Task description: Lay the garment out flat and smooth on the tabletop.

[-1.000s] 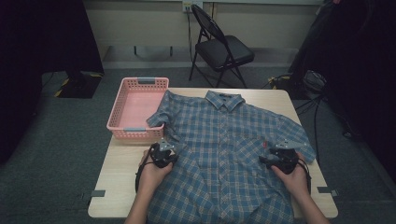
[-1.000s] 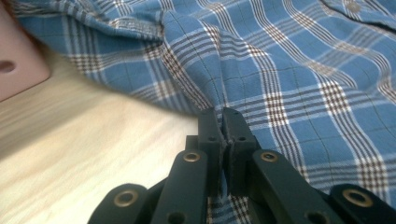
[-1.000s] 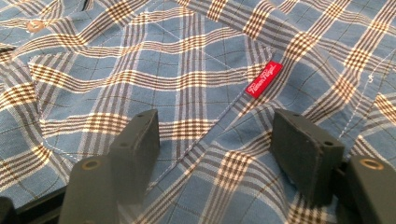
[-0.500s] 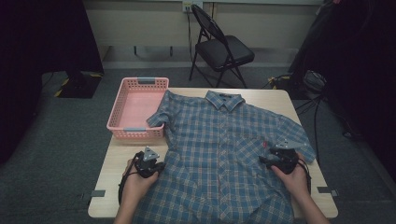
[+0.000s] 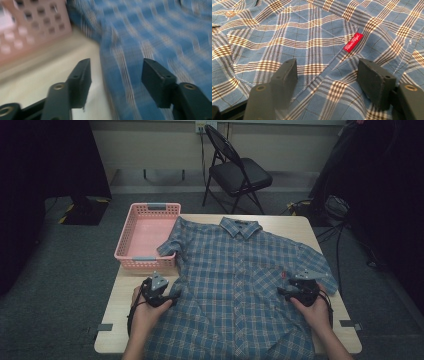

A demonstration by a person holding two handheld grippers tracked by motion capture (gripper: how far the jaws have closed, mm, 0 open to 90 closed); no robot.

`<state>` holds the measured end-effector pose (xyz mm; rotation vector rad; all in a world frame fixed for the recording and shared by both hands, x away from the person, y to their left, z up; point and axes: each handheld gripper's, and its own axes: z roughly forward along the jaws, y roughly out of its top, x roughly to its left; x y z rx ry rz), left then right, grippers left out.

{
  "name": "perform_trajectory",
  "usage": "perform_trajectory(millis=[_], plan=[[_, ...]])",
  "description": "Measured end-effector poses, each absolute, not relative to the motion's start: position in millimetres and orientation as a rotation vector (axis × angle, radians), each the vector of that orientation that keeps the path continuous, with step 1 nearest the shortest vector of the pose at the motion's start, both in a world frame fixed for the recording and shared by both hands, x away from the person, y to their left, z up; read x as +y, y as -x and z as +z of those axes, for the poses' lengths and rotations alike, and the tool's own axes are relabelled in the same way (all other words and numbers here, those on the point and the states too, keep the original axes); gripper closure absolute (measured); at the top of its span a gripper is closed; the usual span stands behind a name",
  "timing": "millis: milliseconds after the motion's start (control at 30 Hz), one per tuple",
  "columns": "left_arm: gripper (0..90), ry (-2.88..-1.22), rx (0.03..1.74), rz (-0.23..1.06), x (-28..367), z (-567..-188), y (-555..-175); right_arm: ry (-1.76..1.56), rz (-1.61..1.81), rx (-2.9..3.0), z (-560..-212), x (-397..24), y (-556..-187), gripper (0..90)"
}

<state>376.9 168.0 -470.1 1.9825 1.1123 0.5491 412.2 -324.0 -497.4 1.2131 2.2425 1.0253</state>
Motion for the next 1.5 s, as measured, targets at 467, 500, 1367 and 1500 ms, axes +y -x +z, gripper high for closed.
perform_trajectory(millis=[467,500,1367,1500], plan=[[88.6,-2.047,1.227,0.490,165.9,-486.3,-405.2,-1.217,1.025,2.241,-497.4,-323.6,-412.9,32.4],[88.8,-2.045,1.229,0.492,169.1,-485.6,-403.2,-1.217,1.025,2.242,-497.4,-323.6,-412.9,32.4],[52.7,-2.025,1.170,0.501,193.1,-495.9,-367.2,-1.353,0.961,2.123,-477.1,-375.0,-384.5,56.1],[68.2,-2.052,1.159,0.487,188.7,-493.4,-366.1,-1.404,1.013,2.194,-486.4,-375.8,-386.2,65.6]])
